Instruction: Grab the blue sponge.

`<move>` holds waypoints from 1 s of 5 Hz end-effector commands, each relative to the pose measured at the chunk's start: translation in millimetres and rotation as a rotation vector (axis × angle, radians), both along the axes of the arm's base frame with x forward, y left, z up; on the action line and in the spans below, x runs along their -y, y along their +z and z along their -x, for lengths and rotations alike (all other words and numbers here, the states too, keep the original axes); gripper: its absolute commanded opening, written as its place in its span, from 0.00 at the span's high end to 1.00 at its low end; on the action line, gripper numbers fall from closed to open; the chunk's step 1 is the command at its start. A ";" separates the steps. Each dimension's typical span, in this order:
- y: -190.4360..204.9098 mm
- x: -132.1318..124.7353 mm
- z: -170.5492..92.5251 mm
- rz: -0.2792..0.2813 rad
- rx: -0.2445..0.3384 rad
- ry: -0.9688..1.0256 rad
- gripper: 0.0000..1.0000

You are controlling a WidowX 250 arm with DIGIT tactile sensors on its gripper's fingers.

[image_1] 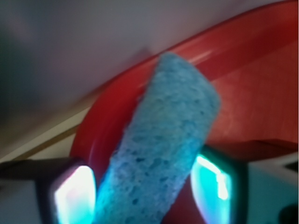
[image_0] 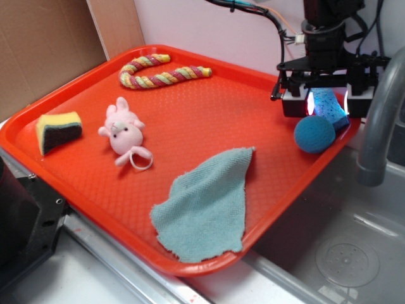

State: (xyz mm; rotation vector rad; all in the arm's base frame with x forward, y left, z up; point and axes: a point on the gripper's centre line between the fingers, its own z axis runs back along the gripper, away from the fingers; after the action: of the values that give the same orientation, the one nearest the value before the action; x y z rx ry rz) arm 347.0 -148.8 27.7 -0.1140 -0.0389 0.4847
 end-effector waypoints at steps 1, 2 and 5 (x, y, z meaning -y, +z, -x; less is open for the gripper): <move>6.6 -34.3 51.0 -0.032 0.080 0.011 1.00; 16.2 -48.7 73.0 -0.076 0.143 0.013 1.00; 122.7 -119.7 128.5 -0.036 0.067 -0.009 1.00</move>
State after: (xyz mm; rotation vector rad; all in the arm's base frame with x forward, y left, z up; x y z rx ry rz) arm 206.9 -31.3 137.0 -0.0670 -0.0629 0.4745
